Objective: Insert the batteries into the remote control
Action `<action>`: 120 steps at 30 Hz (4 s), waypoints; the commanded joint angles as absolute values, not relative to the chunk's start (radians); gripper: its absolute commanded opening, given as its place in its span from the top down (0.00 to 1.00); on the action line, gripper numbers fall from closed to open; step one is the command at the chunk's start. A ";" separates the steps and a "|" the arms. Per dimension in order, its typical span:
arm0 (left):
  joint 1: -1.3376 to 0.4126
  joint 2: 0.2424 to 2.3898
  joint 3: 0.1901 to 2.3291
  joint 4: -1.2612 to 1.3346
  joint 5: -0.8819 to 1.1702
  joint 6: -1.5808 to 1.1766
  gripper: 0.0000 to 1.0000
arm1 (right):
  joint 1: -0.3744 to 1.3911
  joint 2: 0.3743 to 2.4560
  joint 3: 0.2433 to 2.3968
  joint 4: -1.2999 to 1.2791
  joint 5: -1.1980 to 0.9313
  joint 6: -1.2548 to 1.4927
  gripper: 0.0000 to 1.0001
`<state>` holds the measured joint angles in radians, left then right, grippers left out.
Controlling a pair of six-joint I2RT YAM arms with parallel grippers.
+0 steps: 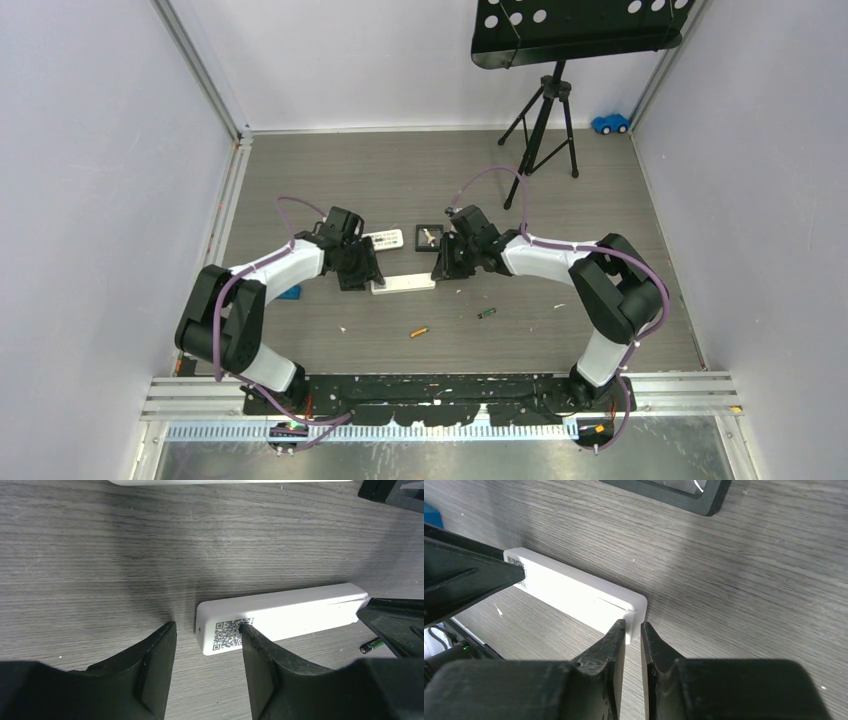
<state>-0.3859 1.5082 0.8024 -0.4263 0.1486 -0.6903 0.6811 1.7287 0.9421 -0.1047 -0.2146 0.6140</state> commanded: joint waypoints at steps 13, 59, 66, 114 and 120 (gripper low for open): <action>-0.385 1.537 0.808 -0.421 0.118 -0.664 0.48 | 0.680 1.764 0.927 -0.132 -0.201 0.602 0.56; -0.385 1.544 0.788 -0.423 0.108 -0.658 0.53 | 0.656 1.788 0.793 0.035 -0.277 0.577 0.79; -0.385 1.542 0.788 -0.423 0.113 -0.658 0.54 | 0.656 1.802 0.827 0.011 -0.272 0.580 0.77; -0.385 1.561 0.724 -0.239 0.276 -0.773 0.73 | 1.063 1.835 1.062 -0.212 0.134 1.045 0.62; -0.381 1.522 0.827 -0.345 0.179 -0.732 0.53 | 0.960 1.638 0.981 -0.304 0.214 0.936 0.45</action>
<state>-0.3496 1.5150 0.7666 -0.3153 0.2291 -0.7460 0.9836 1.7432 1.0309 -0.2855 0.3500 0.9855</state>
